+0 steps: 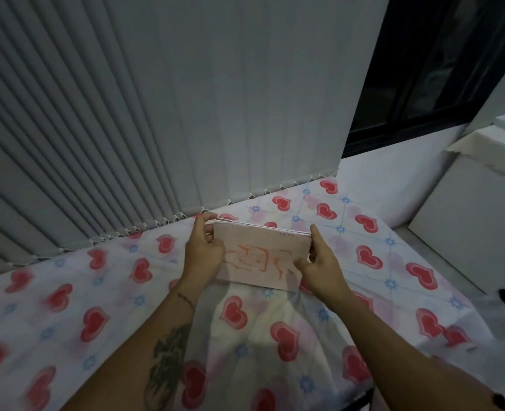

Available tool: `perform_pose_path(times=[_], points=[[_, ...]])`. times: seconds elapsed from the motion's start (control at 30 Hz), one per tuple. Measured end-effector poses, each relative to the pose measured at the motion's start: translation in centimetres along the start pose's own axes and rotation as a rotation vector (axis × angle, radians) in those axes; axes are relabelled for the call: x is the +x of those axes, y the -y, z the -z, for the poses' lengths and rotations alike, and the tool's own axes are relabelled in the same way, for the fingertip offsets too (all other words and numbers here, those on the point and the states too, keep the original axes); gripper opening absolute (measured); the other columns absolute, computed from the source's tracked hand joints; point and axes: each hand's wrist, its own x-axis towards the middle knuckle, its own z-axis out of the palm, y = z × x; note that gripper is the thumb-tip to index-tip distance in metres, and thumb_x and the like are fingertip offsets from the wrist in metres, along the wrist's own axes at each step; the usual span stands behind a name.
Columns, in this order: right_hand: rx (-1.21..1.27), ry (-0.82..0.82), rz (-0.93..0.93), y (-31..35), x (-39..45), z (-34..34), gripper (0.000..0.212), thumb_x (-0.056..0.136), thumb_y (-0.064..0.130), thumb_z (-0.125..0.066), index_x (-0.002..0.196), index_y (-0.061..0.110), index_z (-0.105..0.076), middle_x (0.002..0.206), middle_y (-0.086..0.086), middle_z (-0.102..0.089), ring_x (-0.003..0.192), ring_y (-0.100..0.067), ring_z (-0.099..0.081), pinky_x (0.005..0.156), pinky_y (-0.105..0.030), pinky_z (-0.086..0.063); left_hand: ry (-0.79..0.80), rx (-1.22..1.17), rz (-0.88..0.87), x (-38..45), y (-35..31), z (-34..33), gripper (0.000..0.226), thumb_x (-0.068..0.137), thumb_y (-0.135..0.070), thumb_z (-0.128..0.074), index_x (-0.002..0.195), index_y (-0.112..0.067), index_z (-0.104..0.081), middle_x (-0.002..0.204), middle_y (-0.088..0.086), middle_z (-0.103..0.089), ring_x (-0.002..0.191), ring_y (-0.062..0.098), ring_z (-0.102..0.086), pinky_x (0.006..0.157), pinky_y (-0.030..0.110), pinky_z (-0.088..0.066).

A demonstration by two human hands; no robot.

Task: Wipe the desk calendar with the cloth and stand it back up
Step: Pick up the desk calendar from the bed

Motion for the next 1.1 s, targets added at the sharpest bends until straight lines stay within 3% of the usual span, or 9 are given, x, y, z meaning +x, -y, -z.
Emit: perform_pose_path(times=[0.1, 0.23, 0.37, 0.5, 0.57, 0.73, 0.87, 1.0, 1.1], points=[[-0.003, 0.025, 0.034, 0.6, -0.8, -0.2, 0.08, 0.095, 0.012, -0.059, 0.157, 0.027, -0.01, 0.152, 0.007, -0.039, 0.133, -0.013, -0.044, 0.098, -0.036, -0.05, -0.058, 0.051, -0.047, -1.7, 0.0, 1.5, 0.042, 0.095, -0.01, -0.058, 0.111, -0.049, -0.055, 0.103, -0.016, -0.067, 0.084, 0.004, -0.069, 0.056, 0.024, -0.059], [-0.044, 0.069, 0.069, 1.3, -2.8, -1.2, 0.081, 0.095, 0.016, -0.06, 0.156, 0.03, -0.008, 0.155, 0.006, -0.035, 0.138, -0.018, -0.04, 0.101, -0.039, -0.048, -0.169, 0.082, -0.081, -4.7, 0.7, 4.0, 0.035, 0.096, -0.012, -0.056, 0.11, -0.045, -0.057, 0.099, -0.012, -0.068, 0.081, 0.001, -0.069, 0.055, 0.023, -0.059], [-0.093, 0.098, 0.08, 1.7, -5.4, -2.5, 0.083, 0.094, 0.013, -0.06, 0.155, 0.033, -0.009, 0.149, 0.009, -0.041, 0.123, -0.008, -0.044, 0.099, -0.04, -0.049, -0.264, 0.093, -0.151, -8.2, 1.6, 6.3, 0.036, 0.095, -0.011, -0.056, 0.109, -0.044, -0.06, 0.099, -0.017, -0.066, 0.08, -0.013, -0.065, 0.057, 0.008, -0.052], [-0.11, 0.123, 0.058, 2.0, -8.0, -3.7, 0.082, 0.093, 0.011, -0.059, 0.156, 0.028, -0.009, 0.152, 0.004, -0.04, 0.124, -0.012, -0.047, 0.097, -0.04, -0.051, -0.296, 0.096, -0.095, -11.3, 2.7, 8.4, 0.029, 0.096, -0.018, -0.058, 0.121, -0.032, -0.062, 0.12, -0.006, -0.065, 0.091, 0.009, -0.069, 0.07, 0.027, -0.062], [-0.111, 0.13, 0.059, 2.1, -9.3, -4.4, 0.081, 0.094, 0.01, -0.057, 0.157, 0.027, -0.009, 0.154, 0.002, -0.038, 0.125, -0.014, -0.046, 0.095, -0.04, -0.053, -0.301, 0.104, -0.101, -12.7, 3.3, 9.5, 0.033, 0.095, -0.014, -0.058, 0.125, -0.027, -0.063, 0.122, -0.003, -0.065, 0.094, 0.01, -0.068, 0.075, 0.031, -0.062], [-0.121, 0.137, 0.035, 1.8, -12.0, -6.5, 0.081, 0.095, 0.011, -0.057, 0.157, 0.031, -0.007, 0.155, 0.002, -0.035, 0.134, -0.022, -0.044, 0.093, -0.043, -0.051, -0.304, 0.097, -0.15, -15.9, 4.1, 11.7, 0.032, 0.093, -0.01, -0.059, 0.113, -0.034, -0.066, 0.122, -0.006, -0.06, 0.09, 0.004, -0.065, 0.072, 0.013, -0.055], [-0.163, 0.147, 0.019, 1.8, -13.3, -7.6, 0.084, 0.094, 0.005, -0.056, 0.156, 0.029, -0.004, 0.156, 0.0, -0.034, 0.134, -0.022, -0.044, 0.094, -0.041, -0.051, -0.279, 0.035, -0.116, -17.2, 4.5, 12.8, 0.042, 0.092, -0.009, -0.059, 0.092, -0.05, -0.062, 0.102, -0.023, -0.058, 0.086, -0.003, -0.067, 0.058, 0.007, -0.051], [-0.244, 0.141, 0.051, 2.4, -13.7, -8.1, 0.085, 0.094, 0.016, -0.06, 0.156, 0.026, -0.004, 0.155, -0.001, -0.037, 0.134, -0.025, -0.045, 0.095, -0.04, -0.051, -0.264, 0.112, -0.08, -17.2, 5.8, 13.2, 0.034, 0.094, -0.012, -0.061, 0.123, -0.029, -0.063, 0.11, -0.015, -0.056, 0.095, 0.008, -0.062, 0.065, 0.006, -0.053], [-0.304, 0.139, 0.055, 2.8, -13.7, -8.0, 0.088, 0.092, 0.023, -0.064, 0.156, 0.026, -0.004, 0.153, 0.0, -0.04, 0.134, -0.026, -0.046, 0.095, -0.041, -0.052, -0.239, 0.13, -0.103, -17.3, 5.8, 13.2, 0.039, 0.093, -0.008, -0.059, 0.128, -0.026, -0.059, 0.116, -0.011, -0.054, 0.103, 0.012, -0.06, 0.075, 0.018, -0.057]])
